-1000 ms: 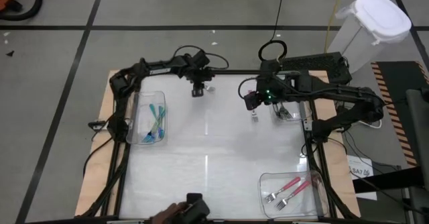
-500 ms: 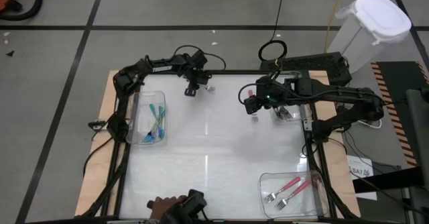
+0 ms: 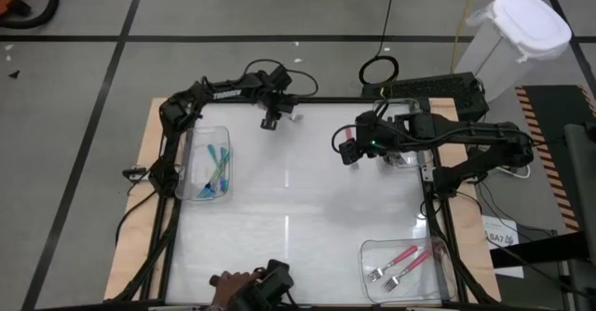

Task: Sort silverware by color (type)
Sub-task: Put the pink fork into the bottom right transparent bin

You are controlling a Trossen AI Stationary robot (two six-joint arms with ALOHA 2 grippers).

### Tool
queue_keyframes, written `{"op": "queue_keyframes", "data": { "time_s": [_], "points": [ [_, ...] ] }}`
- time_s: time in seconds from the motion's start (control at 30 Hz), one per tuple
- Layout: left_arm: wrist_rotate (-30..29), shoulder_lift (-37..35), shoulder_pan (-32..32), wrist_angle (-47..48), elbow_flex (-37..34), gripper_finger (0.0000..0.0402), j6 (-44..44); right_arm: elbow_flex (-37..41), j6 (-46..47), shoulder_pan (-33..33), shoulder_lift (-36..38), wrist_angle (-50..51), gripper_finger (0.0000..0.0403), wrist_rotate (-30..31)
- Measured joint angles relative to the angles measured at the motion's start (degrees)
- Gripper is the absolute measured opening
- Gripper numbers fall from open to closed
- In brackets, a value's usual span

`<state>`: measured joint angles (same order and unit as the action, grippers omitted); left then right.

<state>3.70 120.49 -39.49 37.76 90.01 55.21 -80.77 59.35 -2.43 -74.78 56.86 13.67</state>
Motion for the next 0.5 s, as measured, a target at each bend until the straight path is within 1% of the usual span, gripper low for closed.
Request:
{"op": "queue_keyframes", "data": {
  "time_s": [0.13,0.27,0.37,0.5],
  "points": [
    [0.64,-0.14,0.26,-1.65,2.99,0.014,0.72,0.0,0.02,0.34,0.0,0.2,0.0199,0.48],
    [1.0,0.08,-0.52,-2.7,3.7,0.014,1.16,0.0,0.02,0.34,0.0,0.21,0.0199,1.28],
    [1.16,0.75,-1.34,0.59,3.46,0.014,-0.86,0.0,0.0,0.41,0.0,0.51,0.0199,1.28],
    [0.39,2.84,-2.32,3.27,3.31,0.014,-1.21,0.0,-0.27,0.73,0.0,0.82,0.0199,1.29]
  ]
}}
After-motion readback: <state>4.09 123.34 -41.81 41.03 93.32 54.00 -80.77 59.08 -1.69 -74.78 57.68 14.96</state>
